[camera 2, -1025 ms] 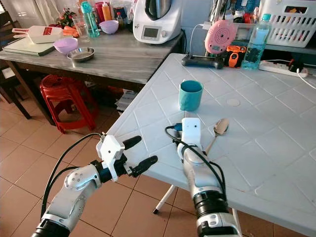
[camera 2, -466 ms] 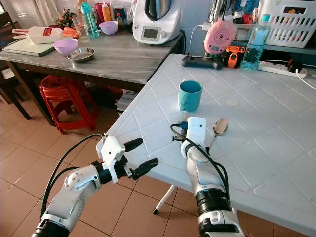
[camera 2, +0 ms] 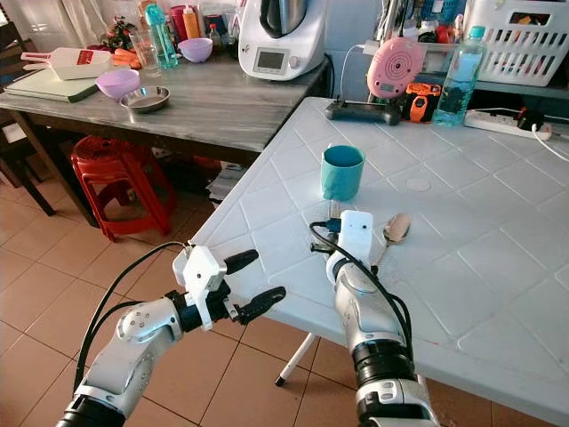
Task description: Setting the table
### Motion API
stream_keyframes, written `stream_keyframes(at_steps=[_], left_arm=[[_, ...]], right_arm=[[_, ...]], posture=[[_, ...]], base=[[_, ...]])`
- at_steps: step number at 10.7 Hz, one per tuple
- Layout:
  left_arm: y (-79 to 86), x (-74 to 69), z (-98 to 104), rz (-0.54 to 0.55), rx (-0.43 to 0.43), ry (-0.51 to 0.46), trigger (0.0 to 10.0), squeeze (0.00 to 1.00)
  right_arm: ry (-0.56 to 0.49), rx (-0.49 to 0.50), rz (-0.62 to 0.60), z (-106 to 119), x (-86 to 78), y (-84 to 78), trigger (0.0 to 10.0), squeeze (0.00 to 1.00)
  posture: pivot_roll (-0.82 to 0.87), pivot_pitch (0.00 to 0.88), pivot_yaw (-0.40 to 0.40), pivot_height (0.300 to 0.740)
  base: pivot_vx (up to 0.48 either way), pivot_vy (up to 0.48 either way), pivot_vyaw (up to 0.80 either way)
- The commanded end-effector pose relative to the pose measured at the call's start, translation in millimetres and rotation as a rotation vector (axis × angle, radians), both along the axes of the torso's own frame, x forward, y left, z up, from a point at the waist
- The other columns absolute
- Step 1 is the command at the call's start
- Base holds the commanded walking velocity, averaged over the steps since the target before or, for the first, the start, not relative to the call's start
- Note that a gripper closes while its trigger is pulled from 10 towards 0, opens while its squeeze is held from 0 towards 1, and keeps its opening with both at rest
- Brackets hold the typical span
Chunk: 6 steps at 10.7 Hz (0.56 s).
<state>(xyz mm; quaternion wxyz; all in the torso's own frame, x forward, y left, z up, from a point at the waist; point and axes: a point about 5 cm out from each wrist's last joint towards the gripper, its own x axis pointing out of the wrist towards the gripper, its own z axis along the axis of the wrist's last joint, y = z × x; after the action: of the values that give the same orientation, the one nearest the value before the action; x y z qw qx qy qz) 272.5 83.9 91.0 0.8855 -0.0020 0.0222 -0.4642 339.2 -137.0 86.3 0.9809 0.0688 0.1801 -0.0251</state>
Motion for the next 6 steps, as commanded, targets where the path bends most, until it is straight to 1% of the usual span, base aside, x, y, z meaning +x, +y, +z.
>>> stream_keyframes(at_steps=[1,2,3,4,5,6], left_arm=[[7.5,7.4,1,0.077,0.033,-0.022,10.0,0.0],[11.9,12.9,0,0.151,0.043,-0.015,10.0,0.0],[16.7,17.2,1,0.213,0.031,-0.009,10.0,0.0],[19.6,19.6,3,0.25,0.014,-0.005,10.0,0.0],[23.7,24.1,5,0.315,-0.015,0.014,10.0,0.0],[25.6,26.8,5,0.351,-0.028,0.031,10.0,0.0]], right_arm=[[0.04,0.027,-0.055,-6,-5.5,-3.5,0.0,0.0],[0.003,0.047,-0.067,4,-5.5,-1.1,0.0,0.0],[-0.041,0.069,-0.07,14,-7.4,3.6,0.0,0.0],[-0.083,0.054,-0.065,21,-11.9,7.5,0.0,0.0],[-0.127,0.039,-0.069,27,-17.7,9.4,0.0,0.0],[-0.156,0.022,-0.077,31,-21.3,8.5,0.8,0.0]], posture=[[0.01,0.0,0.063,0.74],[0.01,0.0,0.062,0.74],[0.01,0.0,0.061,0.74],[0.01,0.0,0.061,0.74],[0.0,0.0,0.061,0.74],[0.0,0.0,0.063,0.74]], base=[[0.0,0.0,0.0],[0.0,0.0,0.0],[0.0,0.0,0.0],[0.0,0.0,0.0],[0.0,0.0,0.0],[0.0,0.0,0.0]])
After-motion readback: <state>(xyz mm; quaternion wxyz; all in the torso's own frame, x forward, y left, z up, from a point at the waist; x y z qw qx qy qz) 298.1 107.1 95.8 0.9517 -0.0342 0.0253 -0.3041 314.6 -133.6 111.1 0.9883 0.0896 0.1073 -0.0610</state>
